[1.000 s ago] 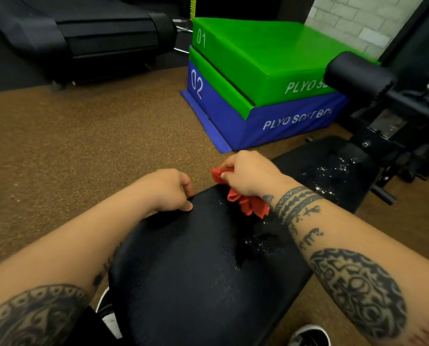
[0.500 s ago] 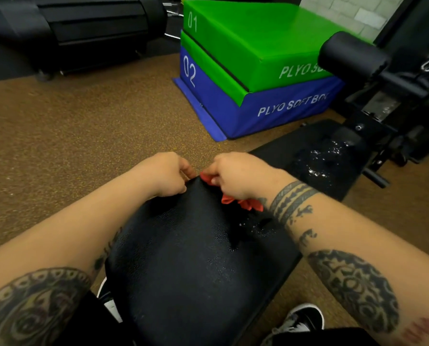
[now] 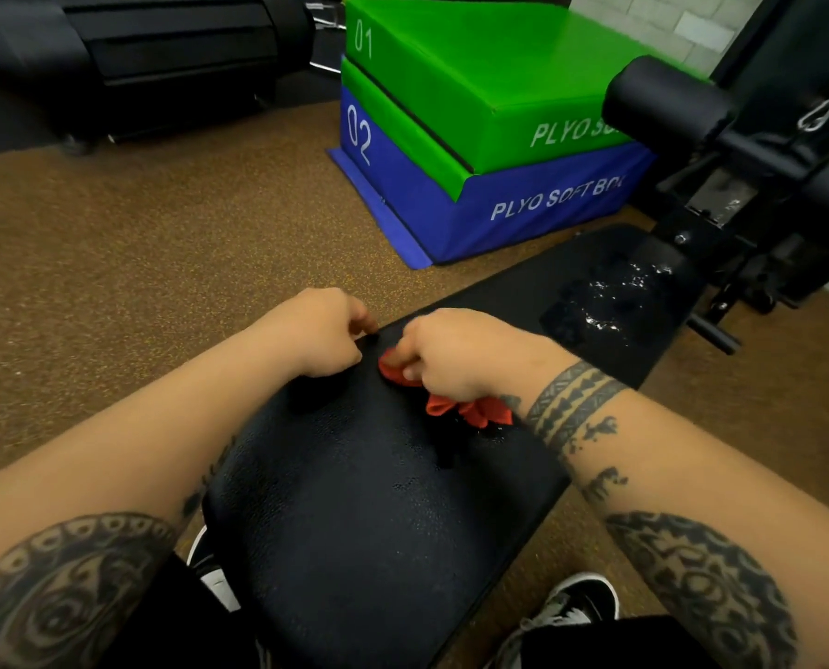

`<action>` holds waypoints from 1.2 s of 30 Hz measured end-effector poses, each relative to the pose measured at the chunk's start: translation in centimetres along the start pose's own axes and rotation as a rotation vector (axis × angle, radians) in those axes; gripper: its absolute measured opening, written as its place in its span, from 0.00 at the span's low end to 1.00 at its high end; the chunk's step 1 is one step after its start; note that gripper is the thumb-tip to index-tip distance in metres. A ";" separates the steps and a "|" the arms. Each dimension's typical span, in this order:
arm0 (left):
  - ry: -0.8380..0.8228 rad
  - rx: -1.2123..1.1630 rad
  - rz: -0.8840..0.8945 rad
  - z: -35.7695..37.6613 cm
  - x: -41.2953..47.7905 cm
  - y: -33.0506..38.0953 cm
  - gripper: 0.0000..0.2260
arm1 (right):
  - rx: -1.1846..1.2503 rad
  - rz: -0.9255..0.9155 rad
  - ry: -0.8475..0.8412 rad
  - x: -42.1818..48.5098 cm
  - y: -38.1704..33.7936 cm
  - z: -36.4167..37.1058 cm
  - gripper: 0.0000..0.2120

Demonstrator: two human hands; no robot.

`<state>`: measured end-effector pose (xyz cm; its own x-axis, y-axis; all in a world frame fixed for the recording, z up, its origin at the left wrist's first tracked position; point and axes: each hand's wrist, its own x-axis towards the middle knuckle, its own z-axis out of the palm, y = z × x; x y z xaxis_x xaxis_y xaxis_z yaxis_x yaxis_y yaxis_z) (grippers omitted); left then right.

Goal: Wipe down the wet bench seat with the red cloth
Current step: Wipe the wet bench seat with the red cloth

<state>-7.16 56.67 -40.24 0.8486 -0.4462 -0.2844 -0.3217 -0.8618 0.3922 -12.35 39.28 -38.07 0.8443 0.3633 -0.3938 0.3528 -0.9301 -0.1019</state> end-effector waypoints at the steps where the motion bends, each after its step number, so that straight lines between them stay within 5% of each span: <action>1: -0.003 0.011 0.036 0.0 -0.2 0.2 0.20 | 0.028 -0.008 -0.074 -0.9 0.0 -0.6 0.14; 4: -0.068 0.013 0.174 0.5 -0.7 0.7 0.21 | 0.062 0.020 -0.208 -3.4 1.0 -2.0 0.15; 10: -0.105 0.089 0.248 1.2 -1.2 1.4 0.24 | -0.051 -0.014 0.095 -4.3 0.3 2.5 0.14; 18: -0.084 0.079 0.238 1.9 -1.2 0.9 0.24 | 0.132 0.024 -0.099 -7.8 2.0 2.1 0.16; 22: -0.064 0.087 0.241 2.1 -1.2 1.0 0.25 | 0.157 0.063 0.204 -6.8 1.0 3.1 0.15; 25: -0.055 0.092 0.241 2.1 -1.3 1.3 0.24 | 0.040 0.019 0.284 -6.0 -1.9 5.4 0.13; 33: -0.083 0.094 0.227 2.6 -1.2 0.5 0.25 | 0.040 -0.049 0.017 -9.3 0.7 3.8 0.17; 36: -0.070 0.095 0.247 2.9 -1.1 0.4 0.23 | 0.054 0.060 0.137 -9.5 1.4 2.8 0.16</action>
<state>-9.42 56.09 -42.36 0.7095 -0.6586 -0.2508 -0.5562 -0.7419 0.3745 -20.99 34.43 -37.05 0.9116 0.3076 -0.2726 0.2811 -0.9505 -0.1323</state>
